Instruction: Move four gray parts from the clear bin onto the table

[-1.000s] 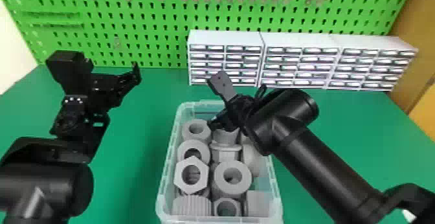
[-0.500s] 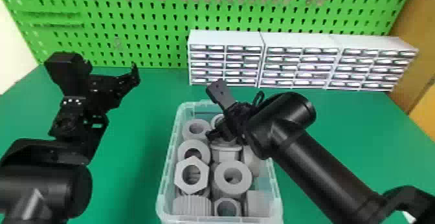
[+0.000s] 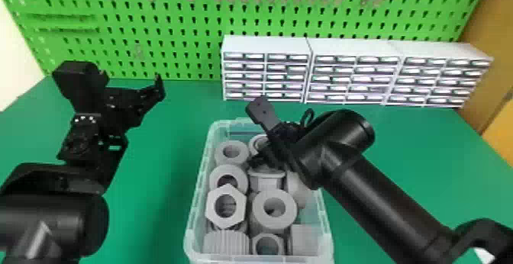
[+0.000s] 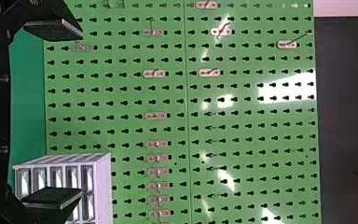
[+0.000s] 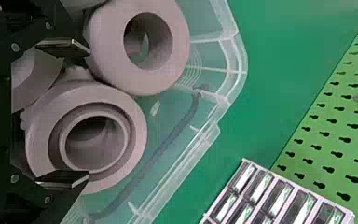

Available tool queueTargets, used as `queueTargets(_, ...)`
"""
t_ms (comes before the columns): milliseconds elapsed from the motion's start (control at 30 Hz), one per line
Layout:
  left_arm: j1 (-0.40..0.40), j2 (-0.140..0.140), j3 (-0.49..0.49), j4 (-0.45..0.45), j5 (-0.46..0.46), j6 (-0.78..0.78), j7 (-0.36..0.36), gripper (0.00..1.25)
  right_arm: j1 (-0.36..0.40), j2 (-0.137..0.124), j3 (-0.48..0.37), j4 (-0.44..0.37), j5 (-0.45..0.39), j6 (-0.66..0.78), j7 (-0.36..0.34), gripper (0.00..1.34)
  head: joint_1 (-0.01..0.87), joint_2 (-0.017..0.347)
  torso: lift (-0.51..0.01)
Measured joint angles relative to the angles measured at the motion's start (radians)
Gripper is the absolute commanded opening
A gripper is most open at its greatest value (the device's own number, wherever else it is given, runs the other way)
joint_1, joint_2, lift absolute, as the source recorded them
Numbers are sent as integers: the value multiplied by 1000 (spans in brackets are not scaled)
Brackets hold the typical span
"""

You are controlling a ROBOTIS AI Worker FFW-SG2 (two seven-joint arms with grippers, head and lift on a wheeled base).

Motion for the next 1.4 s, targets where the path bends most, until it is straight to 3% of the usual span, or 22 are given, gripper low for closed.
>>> queueTargets(1400, -8, 0, -12, 0, 0, 0, 0, 1141, -38, -15, 106, 105, -28, -125, 32, 989, 687, 26, -50)
